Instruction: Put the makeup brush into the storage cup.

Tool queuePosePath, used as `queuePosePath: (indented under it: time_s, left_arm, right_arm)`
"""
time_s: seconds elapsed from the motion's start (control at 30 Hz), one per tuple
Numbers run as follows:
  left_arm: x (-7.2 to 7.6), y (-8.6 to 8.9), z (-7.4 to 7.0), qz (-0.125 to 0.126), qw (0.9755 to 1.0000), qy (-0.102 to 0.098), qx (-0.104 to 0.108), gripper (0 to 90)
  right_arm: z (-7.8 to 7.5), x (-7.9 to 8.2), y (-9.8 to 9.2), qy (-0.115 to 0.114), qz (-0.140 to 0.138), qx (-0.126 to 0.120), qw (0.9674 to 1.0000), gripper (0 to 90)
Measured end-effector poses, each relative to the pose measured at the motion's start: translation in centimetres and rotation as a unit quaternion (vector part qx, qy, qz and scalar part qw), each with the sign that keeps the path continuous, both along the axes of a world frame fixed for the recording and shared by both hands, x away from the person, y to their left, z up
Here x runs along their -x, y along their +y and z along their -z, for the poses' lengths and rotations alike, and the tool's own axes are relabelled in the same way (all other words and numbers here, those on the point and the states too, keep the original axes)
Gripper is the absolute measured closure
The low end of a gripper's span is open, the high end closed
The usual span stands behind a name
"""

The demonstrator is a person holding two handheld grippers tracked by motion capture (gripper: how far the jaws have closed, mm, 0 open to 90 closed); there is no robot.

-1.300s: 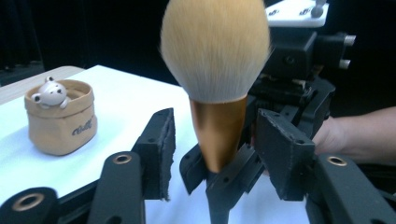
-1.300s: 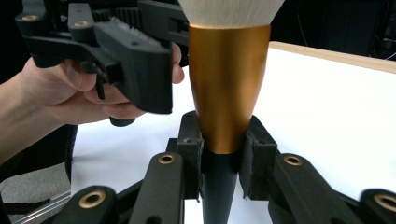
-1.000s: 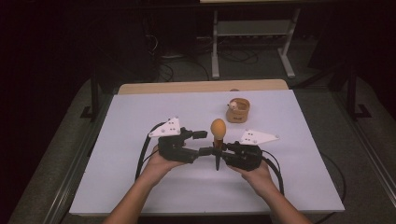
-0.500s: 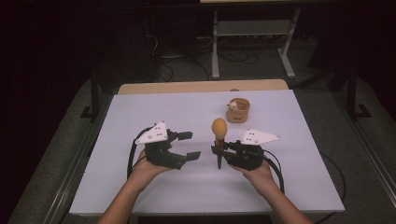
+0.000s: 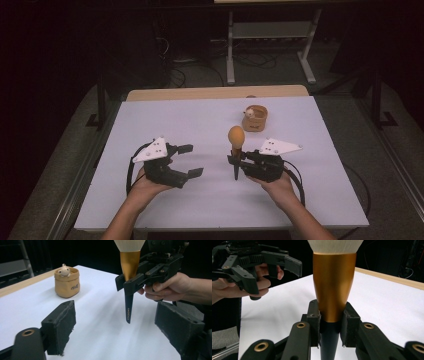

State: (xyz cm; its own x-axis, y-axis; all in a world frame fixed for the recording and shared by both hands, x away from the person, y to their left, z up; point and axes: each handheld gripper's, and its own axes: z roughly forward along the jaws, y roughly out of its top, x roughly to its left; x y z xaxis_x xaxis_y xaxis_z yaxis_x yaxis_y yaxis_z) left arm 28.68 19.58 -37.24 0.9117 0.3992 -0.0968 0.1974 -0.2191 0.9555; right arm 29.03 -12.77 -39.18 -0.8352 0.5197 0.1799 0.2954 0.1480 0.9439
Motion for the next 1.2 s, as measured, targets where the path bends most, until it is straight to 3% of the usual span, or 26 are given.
queuePosePath:
  time_s: [0.2,0.5,0.9,1.2]
  left_arm:
    - [0.7,1.7,0.6,-0.021,0.9998,-0.005,-0.002,12.9]
    - [1.8,3.7,1.9,-0.048,0.9988,0.005,-0.001,12.4]
    - [2.9,4.7,3.1,-0.062,0.9979,0.011,-0.014,10.7]
    - [2.9,5.7,3.5,-0.069,0.9973,0.017,-0.02,9.6]
  right_arm:
    - [-0.1,-0.1,-0.1,-0.002,-0.001,0.003,1.0,71.8]
    - [-0.4,-1.0,-0.3,-0.006,0.001,0.009,0.9999,71.8]
    - [-0.4,-1.7,-0.9,-0.007,0.008,0.007,0.9999,71.8]
    - [-0.8,-2.2,-1.4,-0.012,0.023,0.005,0.9997,71.7]
